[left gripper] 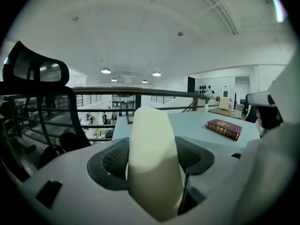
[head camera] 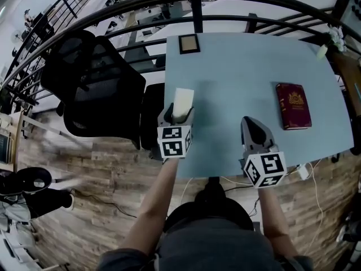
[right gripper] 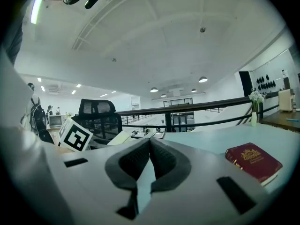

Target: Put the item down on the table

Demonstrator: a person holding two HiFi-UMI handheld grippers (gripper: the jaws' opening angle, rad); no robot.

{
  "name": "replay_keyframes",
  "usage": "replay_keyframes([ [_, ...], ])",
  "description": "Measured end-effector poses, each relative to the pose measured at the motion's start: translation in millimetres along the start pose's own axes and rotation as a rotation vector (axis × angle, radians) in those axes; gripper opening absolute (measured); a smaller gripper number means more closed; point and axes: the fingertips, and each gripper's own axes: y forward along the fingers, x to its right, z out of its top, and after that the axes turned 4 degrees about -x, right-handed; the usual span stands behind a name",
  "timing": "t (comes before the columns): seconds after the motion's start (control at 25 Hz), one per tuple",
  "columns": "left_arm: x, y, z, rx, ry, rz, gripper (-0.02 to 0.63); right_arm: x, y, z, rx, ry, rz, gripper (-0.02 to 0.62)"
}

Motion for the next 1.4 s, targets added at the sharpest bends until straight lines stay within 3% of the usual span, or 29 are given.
replay_keyframes([
  [0.28, 4.7, 32.3, -46.4, -0.149, -0.043, 0.008, 0.308, 7.2, 2.9, -4.2, -0.013, 0.005, 0.007, 0.003],
  [0.72, 2.1, 60.8, -80.5, -0.29, -0.052, 0.04, 0.308, 12.5, 4.3, -10.3, -0.027, 0.019, 0.016, 0.003],
  [1.28, 0.7, 72.5, -108.7, -0.41, -0.031, 0.051, 0.308, 13.3, 10.4, -12.1, -0.038, 0.02, 0.018, 0.003],
  [1.4, 0.4, 74.0, -106.9, -0.403, -0.031, 0.046, 0.31, 11.5, 11.5, -11.9, -0.039, 0.019, 0.019, 0.003],
])
